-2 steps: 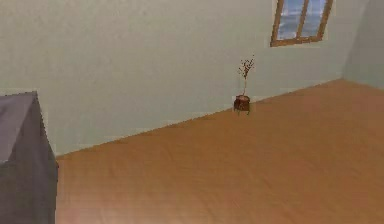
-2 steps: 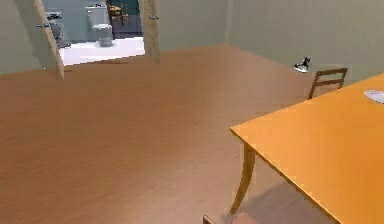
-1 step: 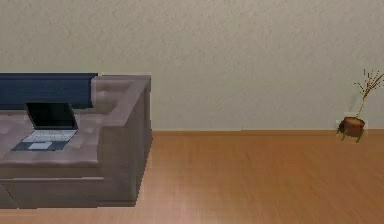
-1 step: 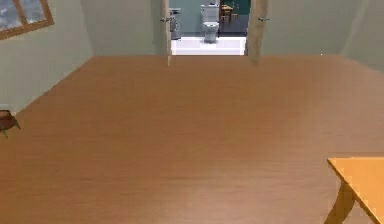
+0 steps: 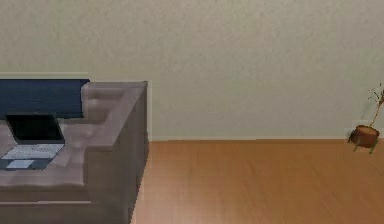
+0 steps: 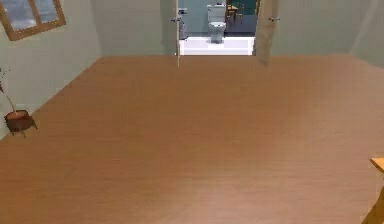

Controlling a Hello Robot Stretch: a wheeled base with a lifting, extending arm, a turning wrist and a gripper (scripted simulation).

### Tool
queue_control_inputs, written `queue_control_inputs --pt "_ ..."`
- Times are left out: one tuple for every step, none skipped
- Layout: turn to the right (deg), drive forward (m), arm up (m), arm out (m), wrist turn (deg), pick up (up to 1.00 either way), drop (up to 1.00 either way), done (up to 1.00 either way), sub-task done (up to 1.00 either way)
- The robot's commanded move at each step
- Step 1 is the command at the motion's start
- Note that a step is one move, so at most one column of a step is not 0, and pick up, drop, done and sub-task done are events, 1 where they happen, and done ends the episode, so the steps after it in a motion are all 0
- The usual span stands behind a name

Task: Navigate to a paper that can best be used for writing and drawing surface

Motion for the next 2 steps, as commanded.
queue_control_inputs --pt "-45.0 0.0 0.0 0.0 0.0 0.0 0.0 0.0 0.0" --pt "-12.0 0.0 0.0 0.0 0.0 0.0 0.0 0.0 0.0"
